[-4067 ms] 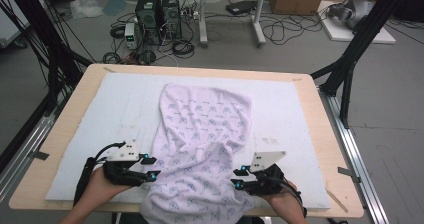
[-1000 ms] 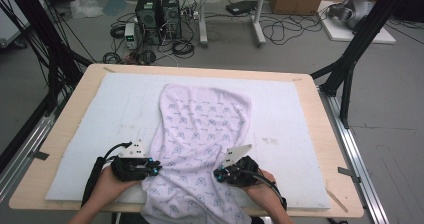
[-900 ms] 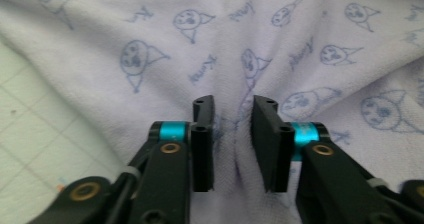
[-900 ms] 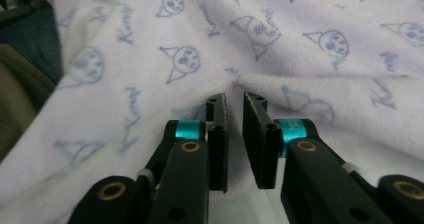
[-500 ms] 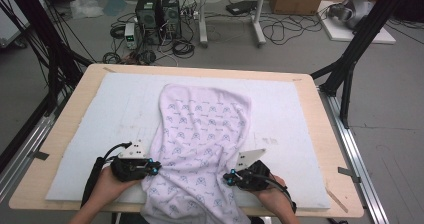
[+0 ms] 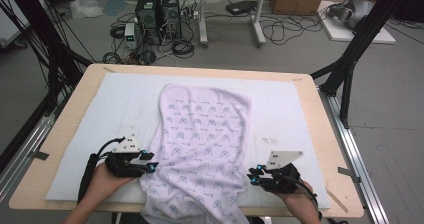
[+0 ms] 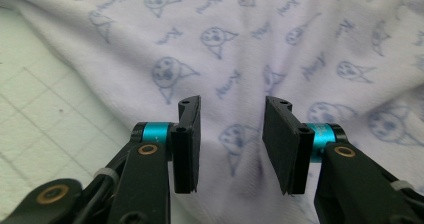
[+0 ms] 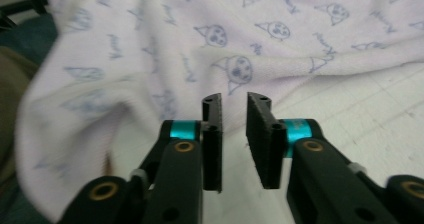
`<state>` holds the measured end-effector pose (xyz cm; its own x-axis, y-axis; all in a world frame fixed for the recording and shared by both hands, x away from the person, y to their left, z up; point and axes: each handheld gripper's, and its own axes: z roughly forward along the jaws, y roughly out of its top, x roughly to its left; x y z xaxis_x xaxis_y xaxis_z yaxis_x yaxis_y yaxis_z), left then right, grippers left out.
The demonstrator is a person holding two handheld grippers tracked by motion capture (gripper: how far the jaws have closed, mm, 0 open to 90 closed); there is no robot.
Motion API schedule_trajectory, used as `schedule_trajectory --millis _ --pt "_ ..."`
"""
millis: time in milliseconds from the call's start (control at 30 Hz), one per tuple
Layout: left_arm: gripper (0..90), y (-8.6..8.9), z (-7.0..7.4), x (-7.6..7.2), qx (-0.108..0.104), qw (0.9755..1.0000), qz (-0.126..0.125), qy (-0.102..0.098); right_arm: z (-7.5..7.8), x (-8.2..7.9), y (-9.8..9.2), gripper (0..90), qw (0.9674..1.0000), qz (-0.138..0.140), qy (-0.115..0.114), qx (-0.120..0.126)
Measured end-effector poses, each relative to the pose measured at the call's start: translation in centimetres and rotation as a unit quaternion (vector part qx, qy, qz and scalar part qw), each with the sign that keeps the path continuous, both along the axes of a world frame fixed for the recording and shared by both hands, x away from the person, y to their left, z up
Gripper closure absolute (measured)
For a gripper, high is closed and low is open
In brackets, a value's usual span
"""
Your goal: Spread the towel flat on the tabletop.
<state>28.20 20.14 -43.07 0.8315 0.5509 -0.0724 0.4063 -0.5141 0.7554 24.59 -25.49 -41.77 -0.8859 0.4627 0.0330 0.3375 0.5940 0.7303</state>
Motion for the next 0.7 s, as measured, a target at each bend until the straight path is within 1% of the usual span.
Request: schedule_trajectory --millis 33,67,100,133,167,200,233,267,300,367,433,467,533,600,633,667,700 --pt "60.0 -0.1 -0.1 0.1 0.003 1.0000 0.003 0.000 -0.7 0.6 0.7 70.5 1.0000 0.005 0.005 -0.006" --pt "60.0 -0.2 -0.3 0.3 0.007 1.0000 0.003 0.002 -1.0 0.9 1.1 65.9 0.9999 0.002 0.006 -0.014" --pt "60.0 -0.3 -0.6 0.4 0.010 0.9999 0.002 0.006 -1.5 1.3 1.6 63.4 0.9997 -0.002 0.007 -0.022" --pt "60.9 -0.5 -0.9 0.5 0.014 0.9998 0.001 0.010 -1.8 1.6 2.0 63.3 0.9997 -0.005 0.008 -0.024" --pt "65.8 -0.7 -1.1 0.6 0.017 0.9998 -0.003 0.005 -2.1 2.0 2.2 65.1 0.9997 -0.005 0.012 -0.022" --pt "70.1 -0.7 -1.1 0.5 0.018 0.9998 -0.003 -0.003 -2.3 2.3 2.4 71.2 0.9997 -0.006 0.013 -0.019" --pt "76.9 -0.7 -1.0 0.6 0.017 0.9998 -0.003 0.000 -2.3 2.6 2.5 82.1 0.9998 -0.003 0.016 -0.014" --pt "84.2 -0.6 -1.0 0.7 0.017 0.9998 -0.008 0.004 -2.2 2.9 2.6 84.7 0.9996 0.003 0.024 -0.017" --pt "87.0 -0.6 -1.0 0.7 0.019 0.9998 -0.008 0.003 -2.1 3.0 2.7 85.8 0.9994 0.004 0.026 -0.021" --pt "87.6 -0.5 -1.0 0.5 0.023 0.9997 -0.007 -0.006 -1.6 2.9 2.7 86.4 0.9992 0.008 0.025 -0.030" --pt "87.8 -0.3 -0.9 0.3 0.021 0.9997 -0.003 -0.009 -0.9 2.4 2.1 86.4 0.9995 0.007 0.016 -0.027" --pt "87.9 -0.2 -0.8 0.3 0.019 0.9998 -0.003 -0.010 -0.4 2.0 1.7 86.5 0.9996 0.004 0.011 -0.026" --pt "88.8 0.1 -0.6 0.1 0.018 0.9998 0.000 -0.010 0.3 1.1 0.7 86.2 0.9994 -0.003 0.009 -0.033" --pt "89.2 0.4 -0.5 0.1 0.014 0.9999 0.000 -0.009 0.9 0.4 -0.5 83.0 0.9996 -0.007 0.014 -0.026" --pt "85.2 0.5 -0.5 0.2 0.008 0.9999 0.003 -0.005 1.0 0.2 -0.9 81.3 0.9997 -0.012 0.012 -0.019" --pt "77.8 0.5 -0.4 0.2 0.008 1.0000 0.006 -0.002 1.1 0.2 -1.3 78.3 0.9997 -0.018 0.012 -0.013" --pt "73.7 0.4 -0.4 0.3 0.008 0.9999 0.008 -0.003 1.1 0.4 -1.4 75.7 0.9997 -0.020 0.008 -0.010"
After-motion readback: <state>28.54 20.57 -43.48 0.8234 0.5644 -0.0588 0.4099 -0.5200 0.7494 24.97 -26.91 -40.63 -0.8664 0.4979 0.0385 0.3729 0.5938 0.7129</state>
